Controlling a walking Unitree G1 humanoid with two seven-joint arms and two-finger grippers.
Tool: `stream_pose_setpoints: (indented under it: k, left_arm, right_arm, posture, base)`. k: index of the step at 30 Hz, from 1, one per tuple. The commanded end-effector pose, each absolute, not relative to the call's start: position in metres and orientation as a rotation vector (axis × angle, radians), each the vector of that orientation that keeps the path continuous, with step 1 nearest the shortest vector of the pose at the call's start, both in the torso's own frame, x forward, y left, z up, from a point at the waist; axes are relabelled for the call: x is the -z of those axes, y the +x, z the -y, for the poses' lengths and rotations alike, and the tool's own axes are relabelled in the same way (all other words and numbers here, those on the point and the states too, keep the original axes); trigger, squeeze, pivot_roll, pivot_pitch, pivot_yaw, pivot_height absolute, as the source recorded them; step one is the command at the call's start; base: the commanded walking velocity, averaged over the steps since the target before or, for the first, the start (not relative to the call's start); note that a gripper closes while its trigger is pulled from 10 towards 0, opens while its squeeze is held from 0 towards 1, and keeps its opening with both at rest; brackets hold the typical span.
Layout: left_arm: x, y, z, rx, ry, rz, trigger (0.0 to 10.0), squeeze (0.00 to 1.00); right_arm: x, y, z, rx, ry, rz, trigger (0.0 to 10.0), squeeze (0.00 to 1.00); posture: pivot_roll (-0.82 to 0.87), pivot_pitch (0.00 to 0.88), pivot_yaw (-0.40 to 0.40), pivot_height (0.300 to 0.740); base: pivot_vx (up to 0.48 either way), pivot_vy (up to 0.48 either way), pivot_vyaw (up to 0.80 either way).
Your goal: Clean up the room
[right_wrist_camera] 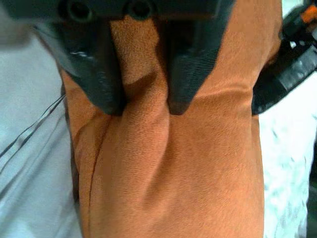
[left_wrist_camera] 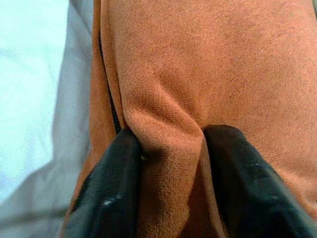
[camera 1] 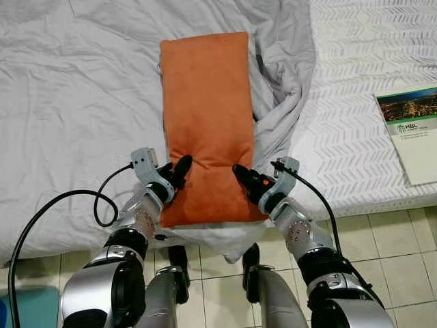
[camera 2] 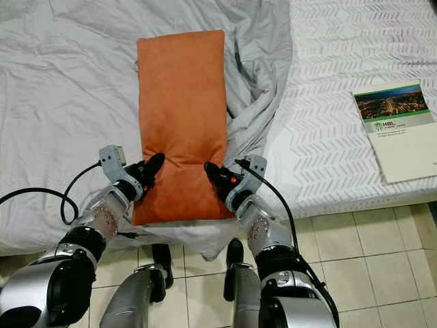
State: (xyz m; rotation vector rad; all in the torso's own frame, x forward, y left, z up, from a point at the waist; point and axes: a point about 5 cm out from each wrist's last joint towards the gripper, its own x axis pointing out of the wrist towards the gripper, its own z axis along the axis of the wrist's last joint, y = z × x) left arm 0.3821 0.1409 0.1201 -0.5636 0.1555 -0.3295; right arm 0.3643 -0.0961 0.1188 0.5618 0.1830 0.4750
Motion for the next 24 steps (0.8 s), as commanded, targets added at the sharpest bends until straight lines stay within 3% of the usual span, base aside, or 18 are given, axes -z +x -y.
stream_pose_setpoints:
  k: [1,7,17,24]
  left_arm:
    - [-0.068,0.354,-0.123,0.353,-0.602,-0.392,0.0,0.00]
    - [-0.062,0.350,-0.131,0.345,-0.573,-0.393,0.0,0.00]
    - [-0.066,0.351,-0.133,0.405,-0.326,-0.337,0.0,0.00]
    - [-0.077,0.353,-0.136,0.436,-0.287,-0.239,0.0,0.00]
  right_arm:
    - [-0.070,0.340,0.086,-0.492,0.531,-0.392,0.0,0.00]
    - [-0.059,0.335,0.099,-0.443,0.490,-0.409,0.0,0.00]
    - [-0.054,0.338,0.125,-0.276,0.392,-0.386,0.0,0.00]
    - [-0.081,0.353,0.140,-0.234,0.314,-0.265,0.0,0.00]
  posture:
    - [-0.15,0.627,-0.024,0.740]
    - [-0.15,0.624,-0.030,0.740]
    - [-0.14,0.592,-0.027,0.740]
    - [-0.09,0.462,-0.020,0.740]
  base:
    - [0.000,0.000,0.00]
    - [0.000,0.000,0.00]
    - [0.000,0.000,0.00]
    - [0.000,0.000,0.00]
